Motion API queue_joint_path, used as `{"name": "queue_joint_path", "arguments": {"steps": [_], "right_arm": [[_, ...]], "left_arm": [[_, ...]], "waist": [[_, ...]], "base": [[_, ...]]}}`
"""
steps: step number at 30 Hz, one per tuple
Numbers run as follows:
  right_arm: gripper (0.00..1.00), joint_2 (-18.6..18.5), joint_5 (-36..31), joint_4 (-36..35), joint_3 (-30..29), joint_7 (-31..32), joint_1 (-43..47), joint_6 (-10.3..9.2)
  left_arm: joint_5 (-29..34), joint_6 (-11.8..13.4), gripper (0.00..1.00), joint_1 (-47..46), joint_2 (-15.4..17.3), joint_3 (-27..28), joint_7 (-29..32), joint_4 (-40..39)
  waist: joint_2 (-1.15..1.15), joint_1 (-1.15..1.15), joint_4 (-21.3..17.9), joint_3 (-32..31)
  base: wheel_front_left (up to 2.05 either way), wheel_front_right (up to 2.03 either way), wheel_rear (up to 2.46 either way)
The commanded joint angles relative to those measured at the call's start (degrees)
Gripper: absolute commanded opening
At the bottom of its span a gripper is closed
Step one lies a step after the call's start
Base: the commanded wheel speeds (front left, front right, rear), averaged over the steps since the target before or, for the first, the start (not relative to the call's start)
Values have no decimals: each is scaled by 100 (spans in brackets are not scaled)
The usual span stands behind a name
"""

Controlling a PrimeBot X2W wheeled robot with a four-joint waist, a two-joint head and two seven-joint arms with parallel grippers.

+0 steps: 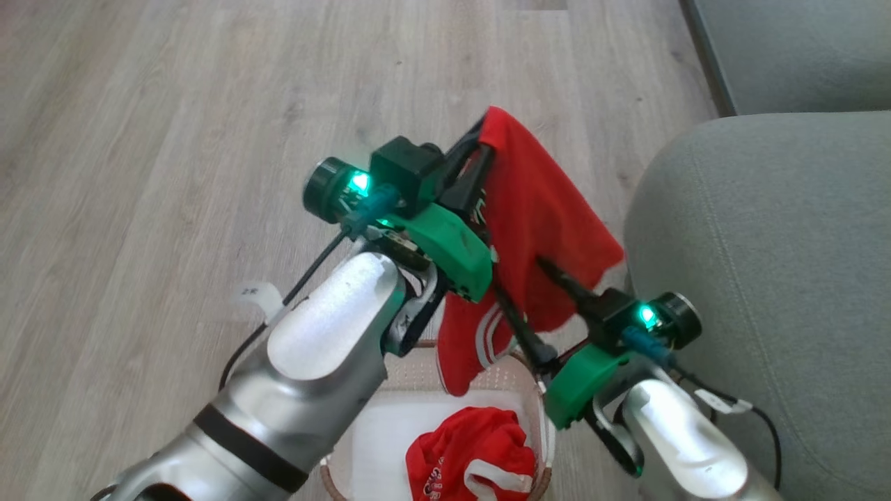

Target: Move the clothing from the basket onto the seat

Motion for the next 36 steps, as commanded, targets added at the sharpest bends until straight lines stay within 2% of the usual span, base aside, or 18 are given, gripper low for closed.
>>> {"name": "queue_joint_path", "arguments": {"steps": [1, 2, 4, 14, 15, 16, 17, 18, 19, 26, 33, 36], "right_arm": [[100, 95, -22, -147, 3, -55, -282, 41], [61, 95, -27, -141, -34, -55, -291, 41], [0, 95, -10, -138, -97, -55, -302, 41], [0, 96, 135, -434, -564, -55, -327, 41], [0, 96, 154, -485, -617, -55, -343, 41], [0, 96, 156, -534, -673, -55, -362, 41], [0, 96, 159, -579, -726, -55, -383, 41], [0, 96, 174, -627, -783, -55, -404, 41], [0, 96, 193, -682, -841, -55, -428, 41], [0, 96, 52, -930, -1100, -55, -702, 41], [0, -34, -235, -1051, -1336, -55, -1046, 41], [0, -142, -278, -1123, -1428, -55, -1121, 41]], "left_arm": [[-32, 41, 0, -410, 54, 170, -5, -220], [-48, 51, 0, -406, 53, 139, -5, -252], [-73, 74, 0, -387, 52, 96, -4, -281], [-201, 122, 0, -148, 201, 179, -107, -107], [-223, 114, 13, -106, 228, 199, -126, -82], [-257, 104, 34, -55, 251, 226, -144, -54], [-281, 96, 50, -7, 278, 253, -165, -27], [-300, 91, 80, 42, 303, 281, -189, -3], [-340, 86, 98, 103, 319, 324, -210, 22], [-544, -25, 100, 578, 335, 626, -315, 102], [-260, -101, 100, 1079, 312, 806, -330, -138], [-102, -215, 100, 1325, 305, 858, -331, -291]], "waist": [[0, 0, 36, 23], [0, 0, 51, 30], [0, 0, 75, 43], [0, 0, -13, 56], [0, 0, -35, 57], [0, 0, -57, 57], [0, 0, -80, 56], [0, 0, -102, 55], [0, 0, -125, 54], [0, 0, -310, 28], [0, 0, -574, -42], [0, 0, -766, -68]], "base": [[0, 0, 0], [0, 0, 0], [0, 0, 0], [0, 0, 0], [0, 0, 0], [0, 0, 0], [0, 0, 0], [0, 0, 0], [0, 0, 0], [0, 0, 0], [0, 0, 0], [0, 0, 0]]}}
